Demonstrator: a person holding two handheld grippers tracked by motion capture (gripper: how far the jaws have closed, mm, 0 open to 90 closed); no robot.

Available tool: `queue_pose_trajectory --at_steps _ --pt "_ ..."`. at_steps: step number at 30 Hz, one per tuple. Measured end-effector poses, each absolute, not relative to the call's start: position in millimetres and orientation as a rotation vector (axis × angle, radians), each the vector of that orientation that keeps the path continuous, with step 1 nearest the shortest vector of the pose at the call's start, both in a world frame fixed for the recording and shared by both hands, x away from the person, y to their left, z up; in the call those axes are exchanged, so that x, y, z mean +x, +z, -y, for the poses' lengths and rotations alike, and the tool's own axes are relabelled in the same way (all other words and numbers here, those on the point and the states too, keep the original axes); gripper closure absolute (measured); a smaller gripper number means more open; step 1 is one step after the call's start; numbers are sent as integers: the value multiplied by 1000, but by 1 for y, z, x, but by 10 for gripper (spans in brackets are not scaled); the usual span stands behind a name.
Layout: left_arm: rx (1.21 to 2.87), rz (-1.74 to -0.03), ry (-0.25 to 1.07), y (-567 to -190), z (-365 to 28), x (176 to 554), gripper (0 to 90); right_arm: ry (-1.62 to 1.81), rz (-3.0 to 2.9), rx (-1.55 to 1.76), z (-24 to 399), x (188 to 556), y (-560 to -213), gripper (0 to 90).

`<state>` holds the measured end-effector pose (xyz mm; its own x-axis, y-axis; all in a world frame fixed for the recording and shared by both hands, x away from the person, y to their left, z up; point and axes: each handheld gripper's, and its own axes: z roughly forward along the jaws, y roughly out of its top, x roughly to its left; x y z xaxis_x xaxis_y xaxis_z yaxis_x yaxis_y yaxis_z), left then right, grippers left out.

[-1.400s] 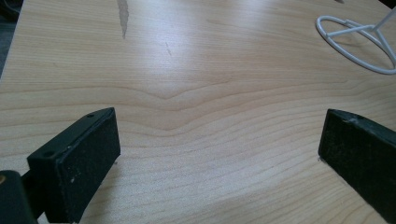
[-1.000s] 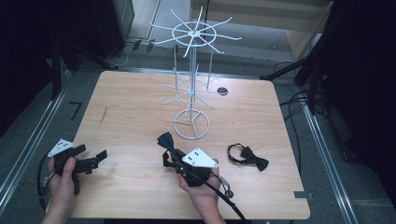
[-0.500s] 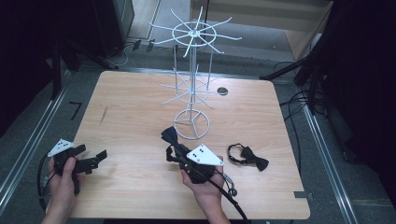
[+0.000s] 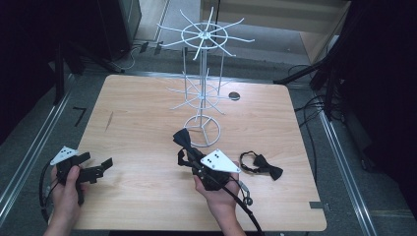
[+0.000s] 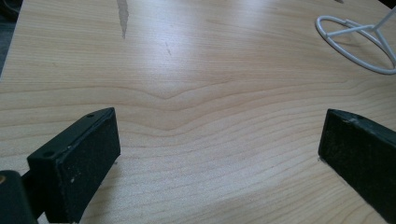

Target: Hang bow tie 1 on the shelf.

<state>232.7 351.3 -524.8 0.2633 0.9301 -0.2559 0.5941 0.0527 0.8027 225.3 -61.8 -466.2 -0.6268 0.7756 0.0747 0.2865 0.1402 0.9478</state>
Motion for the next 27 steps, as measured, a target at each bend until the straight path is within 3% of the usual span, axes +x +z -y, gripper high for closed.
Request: queue_pose_trajectory --at_steps 27 --pt "1643 -1432 477 -525 -351 233 0 1512 -1921 1016 76 229 -451 772"
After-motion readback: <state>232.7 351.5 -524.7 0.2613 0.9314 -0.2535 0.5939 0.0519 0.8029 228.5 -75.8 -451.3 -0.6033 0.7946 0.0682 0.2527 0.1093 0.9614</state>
